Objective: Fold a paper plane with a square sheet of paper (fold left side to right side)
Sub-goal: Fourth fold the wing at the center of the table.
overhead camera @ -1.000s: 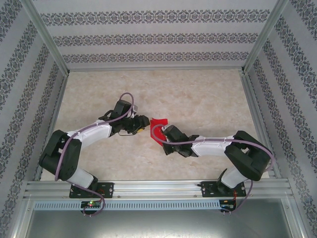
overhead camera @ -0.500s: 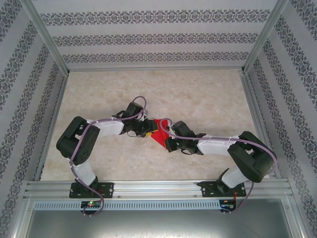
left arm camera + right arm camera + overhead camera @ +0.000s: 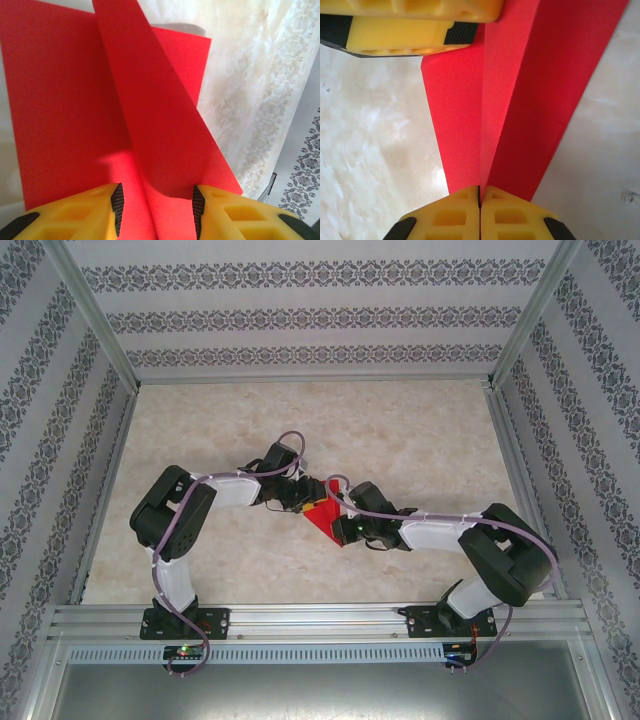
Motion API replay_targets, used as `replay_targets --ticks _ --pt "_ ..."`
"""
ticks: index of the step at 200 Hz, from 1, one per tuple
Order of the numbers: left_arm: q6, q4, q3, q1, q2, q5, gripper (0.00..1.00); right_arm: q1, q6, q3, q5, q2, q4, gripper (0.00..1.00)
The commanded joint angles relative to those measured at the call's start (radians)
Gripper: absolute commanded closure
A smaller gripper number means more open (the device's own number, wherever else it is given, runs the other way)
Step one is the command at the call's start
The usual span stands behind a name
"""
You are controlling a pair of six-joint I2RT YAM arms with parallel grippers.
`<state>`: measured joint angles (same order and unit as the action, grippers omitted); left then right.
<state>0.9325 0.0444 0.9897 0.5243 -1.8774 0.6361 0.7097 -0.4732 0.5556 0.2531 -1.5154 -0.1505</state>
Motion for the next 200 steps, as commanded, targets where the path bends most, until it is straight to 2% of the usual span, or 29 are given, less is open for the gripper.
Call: replay_targets --ticks 1,73,109,151,200 --pt "0.014 0.003 0.02 0.013 -0.027 0.007 0.56 -0.01 -0.015 -0.01 0.031 -0.013 -0.027 0.93" --pt "0.016 -0.028 0.018 0.013 -0.057 -0.019 0.56 -0.029 -0.02 -0.003 0.08 -0.016 -0.031 0.82" --pt "0.014 -0.035 0.02 0.013 -0.057 -0.022 0.56 -0.051 -0.036 -0.008 0.112 0.02 -0.034 0.73" --pt "0.01 -0.043 0.018 0.013 -0.053 -0.027 0.56 -0.131 -0.049 0.003 0.253 0.086 -0.029 0.54" --pt "0.009 -0.044 0.017 0.013 -0.045 -0.03 0.56 -0.257 -0.105 0.049 0.35 0.023 -0.044 0.54"
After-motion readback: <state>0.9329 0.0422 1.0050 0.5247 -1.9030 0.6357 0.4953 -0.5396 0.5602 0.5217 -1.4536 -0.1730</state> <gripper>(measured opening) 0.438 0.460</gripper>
